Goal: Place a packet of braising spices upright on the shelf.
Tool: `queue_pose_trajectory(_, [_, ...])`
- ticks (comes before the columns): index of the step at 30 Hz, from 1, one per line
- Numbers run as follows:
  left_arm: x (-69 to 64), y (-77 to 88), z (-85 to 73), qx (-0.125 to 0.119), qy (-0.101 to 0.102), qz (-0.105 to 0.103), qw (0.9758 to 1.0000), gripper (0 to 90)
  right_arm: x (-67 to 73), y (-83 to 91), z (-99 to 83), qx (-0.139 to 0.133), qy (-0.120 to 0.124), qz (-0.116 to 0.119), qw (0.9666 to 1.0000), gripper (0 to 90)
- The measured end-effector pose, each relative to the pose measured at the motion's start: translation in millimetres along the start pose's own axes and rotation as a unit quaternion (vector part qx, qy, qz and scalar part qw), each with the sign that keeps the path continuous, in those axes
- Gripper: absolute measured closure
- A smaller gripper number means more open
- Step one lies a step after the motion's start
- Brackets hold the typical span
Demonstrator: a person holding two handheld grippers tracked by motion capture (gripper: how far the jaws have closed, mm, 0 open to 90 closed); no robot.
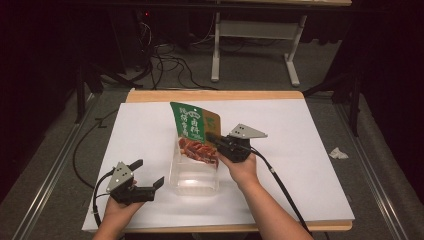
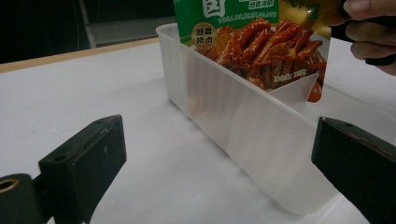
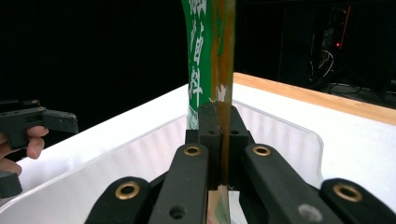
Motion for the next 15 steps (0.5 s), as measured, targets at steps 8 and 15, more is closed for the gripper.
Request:
queue_pose_trajectory(8, [-0.5, -1.2, -0.7, 0.001, 0.001, -0.001, 1.0000, 3.8, -1.6, 3.8, -4.0, -0.005, -0.001, 0.006, 1.0000, 90.0])
queue_pose_trajectory(15, [-0.9, -1.1, -0.6, 0.001, 0.000, -0.002, 1.0000, 3.8, -0.3, 4.0, -4.4, -0.004, 0.001, 0.005, 1.0000, 89.3])
Point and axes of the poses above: each handheld gripper's, and its own axes: y roughly backward along the jaws, z roughly out of its top, x roughly to its left, the point moved 10 cm from there along -y, roughly forward along the jaws, and after that the axes turned 12 degrees about -y, right-handed, at the moved point
